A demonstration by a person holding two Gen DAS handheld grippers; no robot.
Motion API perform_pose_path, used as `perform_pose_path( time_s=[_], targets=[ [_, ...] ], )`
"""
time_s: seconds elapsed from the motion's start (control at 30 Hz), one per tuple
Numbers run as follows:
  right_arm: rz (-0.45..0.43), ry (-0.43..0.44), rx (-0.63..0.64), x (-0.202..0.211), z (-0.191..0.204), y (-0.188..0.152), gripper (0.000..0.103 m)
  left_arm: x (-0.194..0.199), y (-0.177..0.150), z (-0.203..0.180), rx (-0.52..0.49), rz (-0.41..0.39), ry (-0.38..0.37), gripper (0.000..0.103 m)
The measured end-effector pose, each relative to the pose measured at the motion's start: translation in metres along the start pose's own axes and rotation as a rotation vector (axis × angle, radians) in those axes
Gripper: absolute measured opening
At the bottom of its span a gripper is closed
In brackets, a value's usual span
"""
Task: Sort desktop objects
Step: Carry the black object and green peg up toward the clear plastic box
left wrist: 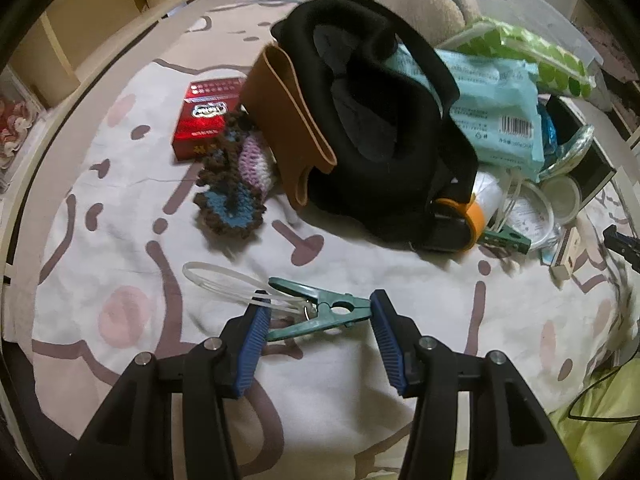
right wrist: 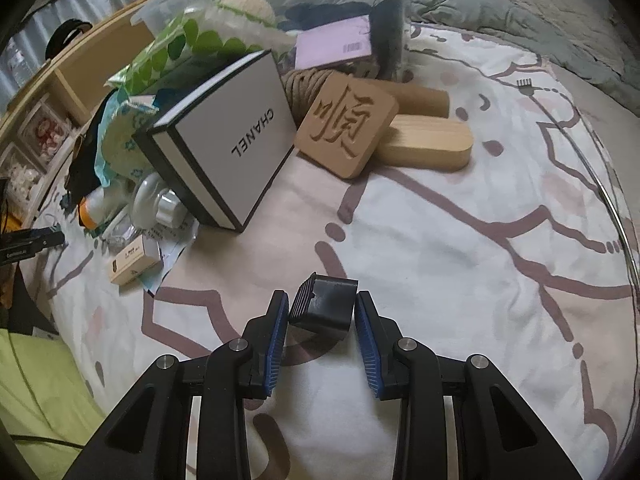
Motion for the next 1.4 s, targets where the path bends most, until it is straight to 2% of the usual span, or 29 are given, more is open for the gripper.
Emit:
perform_pose_path(
  time_s=[0.23, 0.33, 0.43, 0.5, 0.57, 0.8, 1.1, 1.4],
  targets=[
    [-0.051, -0.028, -0.049, -0.002, -0.013, 0.030, 0.034, 0.024, 0.017, 0.005, 0.015, -0.082, 0.031, 0.051],
    [-0.076, -0.042, -0.065, 0.012, -0.017, 0.028, 0.034, 0.020, 0.025, -0.013, 0.009, -0.132, 0.023, 0.051],
    [-0.101, -0.052, -0.080, 0.023, -0.020, 0.031, 0.034, 0.032, 0.027, -0.038, -0.028, -0.195, 0.042, 0.051],
    [-0.116, -0.058, -0.086, 0.029, -0.022, 0.035, 0.034, 0.042, 0.037, -0.027, -0.046, -0.222, 0.040, 0.051],
    [-0.132, -0.066, -0.087, 0.034, -0.023, 0.039, 0.034, 0.053, 0.044, -0.036, -0.072, -0.252, 0.030, 0.051],
    [-0.192, -0.097, -0.088, 0.062, -0.029, 0.062, 0.034, 0.073, 0.068, -0.063, -0.176, -0.295, 0.049, 0.051],
    [-0.294, -0.148, -0.082, 0.114, -0.039, 0.105, 0.034, 0.110, 0.118, -0.096, -0.251, -0.376, 0.045, 0.051],
    [-0.411, -0.215, -0.041, 0.175, -0.044, 0.155, 0.034, 0.173, 0.176, -0.139, -0.295, -0.520, 0.053, 0.051]
  ],
)
Point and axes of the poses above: each gripper's, at about its wrist camera, not at the fingertips, and x roughly against the way its jaws point, z to its left, y to its top, the point moved 10 cm from there along -x, roughly the way its jaws point, and after that the axes turned 12 degrees about -y, right-handed, at the moved point
